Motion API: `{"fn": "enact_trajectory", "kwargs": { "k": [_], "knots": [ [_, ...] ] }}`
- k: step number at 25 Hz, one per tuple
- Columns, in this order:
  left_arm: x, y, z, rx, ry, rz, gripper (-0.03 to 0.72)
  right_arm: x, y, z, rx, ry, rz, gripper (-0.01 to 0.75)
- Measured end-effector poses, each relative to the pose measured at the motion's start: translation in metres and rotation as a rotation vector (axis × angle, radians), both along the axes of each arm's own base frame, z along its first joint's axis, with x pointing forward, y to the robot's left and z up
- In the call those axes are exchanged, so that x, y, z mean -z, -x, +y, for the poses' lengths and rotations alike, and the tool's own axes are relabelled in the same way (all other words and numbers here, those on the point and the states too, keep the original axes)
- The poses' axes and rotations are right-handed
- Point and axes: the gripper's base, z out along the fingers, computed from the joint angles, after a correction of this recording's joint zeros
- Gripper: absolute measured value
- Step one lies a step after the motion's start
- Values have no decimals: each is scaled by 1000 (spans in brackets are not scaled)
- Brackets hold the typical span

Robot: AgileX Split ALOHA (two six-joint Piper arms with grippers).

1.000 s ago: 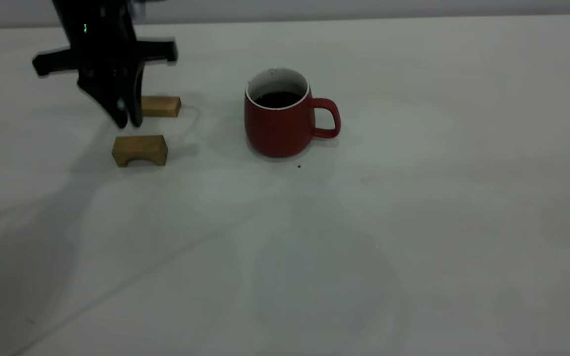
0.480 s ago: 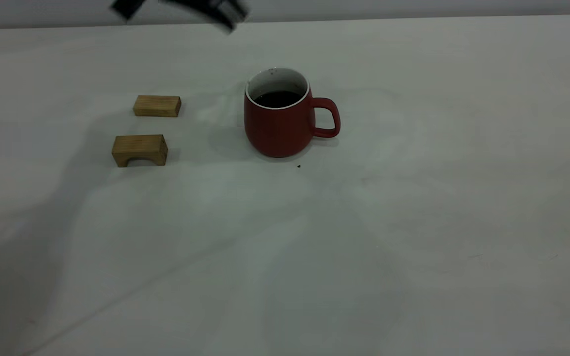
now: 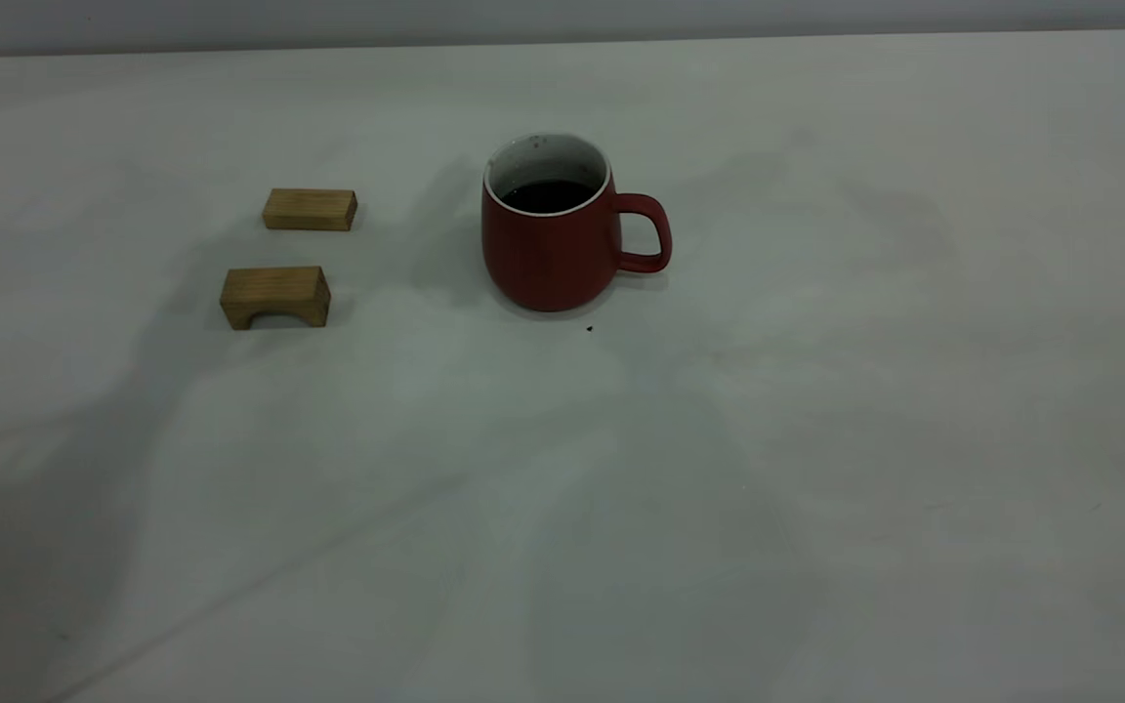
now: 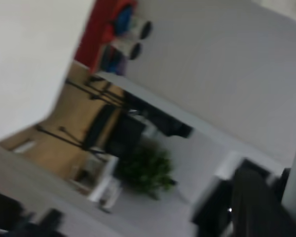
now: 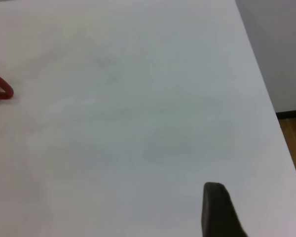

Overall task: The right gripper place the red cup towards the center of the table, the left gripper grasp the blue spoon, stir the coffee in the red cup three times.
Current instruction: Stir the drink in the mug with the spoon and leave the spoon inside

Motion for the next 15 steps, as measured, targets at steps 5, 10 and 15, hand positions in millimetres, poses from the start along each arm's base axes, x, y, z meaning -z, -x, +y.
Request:
{"fn": "enact_trajectory", "kwargs": {
  "k": [5, 10, 15],
  "knots": [
    [-2, 1, -1, -35, 23, 172, 143, 0, 0, 0, 0, 0, 0, 439],
    [-2, 2, -2, -81, 25, 384, 143, 0, 0, 0, 0, -1, 0, 439],
    [-1, 5, -7, -170, 10, 764, 143, 0, 0, 0, 0, -1, 0, 439]
  ]
}}
